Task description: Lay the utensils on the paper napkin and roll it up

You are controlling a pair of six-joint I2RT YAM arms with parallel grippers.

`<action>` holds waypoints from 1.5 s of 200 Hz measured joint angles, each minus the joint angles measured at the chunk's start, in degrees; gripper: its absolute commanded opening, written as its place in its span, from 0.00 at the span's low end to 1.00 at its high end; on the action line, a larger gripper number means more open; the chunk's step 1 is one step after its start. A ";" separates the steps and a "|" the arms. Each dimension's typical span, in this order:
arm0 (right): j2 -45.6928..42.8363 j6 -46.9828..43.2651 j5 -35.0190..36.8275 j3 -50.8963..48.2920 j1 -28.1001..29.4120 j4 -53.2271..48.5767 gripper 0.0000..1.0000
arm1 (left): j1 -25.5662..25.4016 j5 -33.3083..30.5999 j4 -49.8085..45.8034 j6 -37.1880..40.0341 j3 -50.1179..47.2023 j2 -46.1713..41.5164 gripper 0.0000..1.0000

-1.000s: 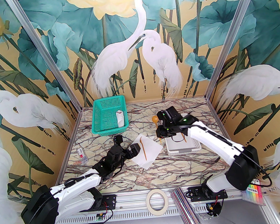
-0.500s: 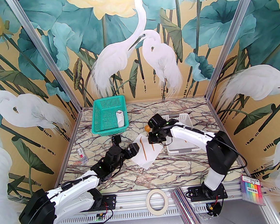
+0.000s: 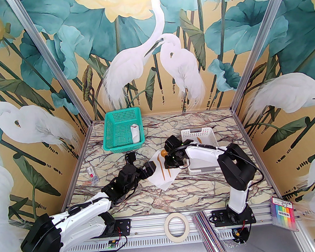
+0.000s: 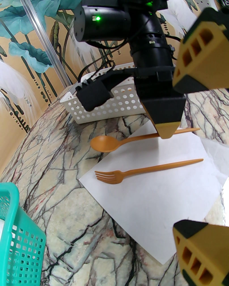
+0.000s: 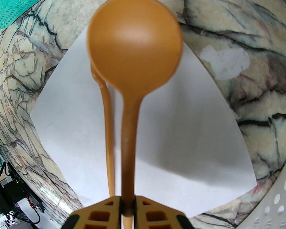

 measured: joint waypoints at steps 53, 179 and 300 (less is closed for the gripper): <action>2.05 1.01 -0.81 0.00 0.09 1.40 0.18 | 0.00 0.00 0.00 0.02 0.00 0.02 0.99; 4.39 1.27 -2.56 0.02 0.50 2.71 0.19 | 0.00 0.04 -0.04 0.02 0.00 0.04 0.99; 4.55 1.40 -2.45 0.09 0.50 3.43 0.34 | 0.00 0.09 -1.33 1.18 0.00 0.00 1.00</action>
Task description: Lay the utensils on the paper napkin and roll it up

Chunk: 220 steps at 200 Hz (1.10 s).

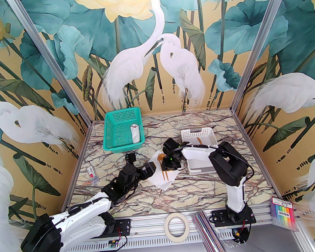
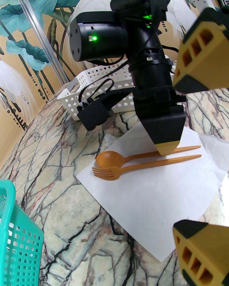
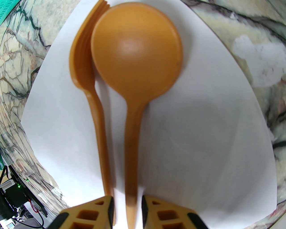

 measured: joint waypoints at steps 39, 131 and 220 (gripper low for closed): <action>-4.11 -1.18 2.80 0.15 0.00 -2.32 0.41 | 0.00 -0.04 -0.57 1.68 0.02 -1.55 1.00; -16.61 -10.80 11.21 6.84 -3.06 -12.59 0.62 | 0.15 -3.21 -1.01 9.38 2.86 -6.73 0.99; -27.91 -17.75 16.35 5.70 -17.18 -18.10 0.81 | 0.26 -5.46 -1.33 18.69 4.79 -11.34 1.00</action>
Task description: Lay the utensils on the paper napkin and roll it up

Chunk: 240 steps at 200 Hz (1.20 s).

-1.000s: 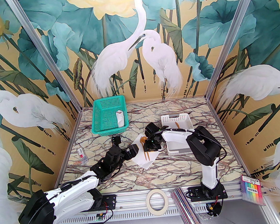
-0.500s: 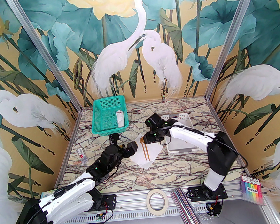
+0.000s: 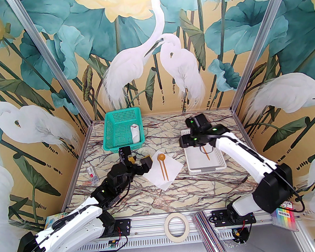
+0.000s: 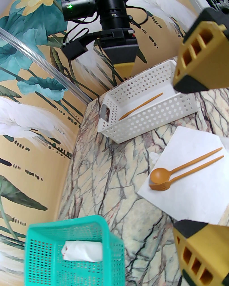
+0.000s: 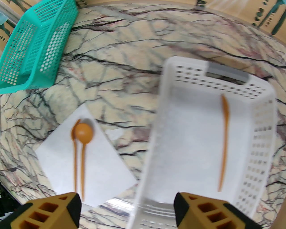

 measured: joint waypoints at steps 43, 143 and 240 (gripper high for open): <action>-2.08 -2.97 0.57 -2.93 -6.10 -0.96 0.99 | 0.00 -1.27 -1.57 3.78 1.60 -1.44 0.99; 1.01 -5.68 -0.24 -8.63 -14.58 1.01 1.00 | 0.11 -8.48 -9.05 11.67 6.29 -5.20 0.99; 13.55 -8.20 0.33 -7.41 -16.31 2.80 0.83 | 0.11 -10.32 -11.56 13.03 6.29 -6.25 1.00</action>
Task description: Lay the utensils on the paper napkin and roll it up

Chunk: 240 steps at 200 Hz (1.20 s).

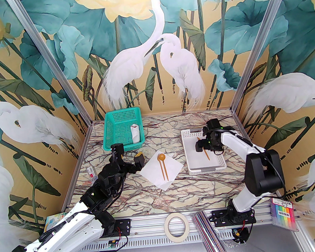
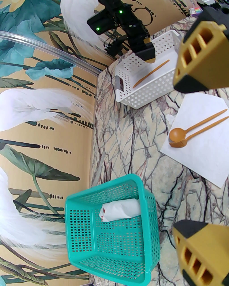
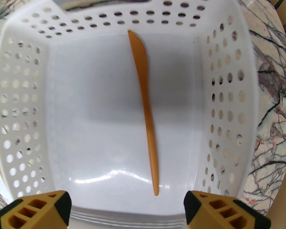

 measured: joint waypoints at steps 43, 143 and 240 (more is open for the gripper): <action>6.12 -0.72 0.92 3.34 -0.74 0.55 0.70 | 0.00 0.00 -1.22 0.42 0.85 0.04 0.99; 12.94 -0.92 1.11 6.05 -0.85 0.98 0.52 | 0.00 0.00 -1.75 0.61 1.05 0.13 0.99; 15.72 -0.70 1.16 7.17 -1.31 0.13 0.31 | 0.00 0.00 -1.73 0.59 1.05 0.13 1.00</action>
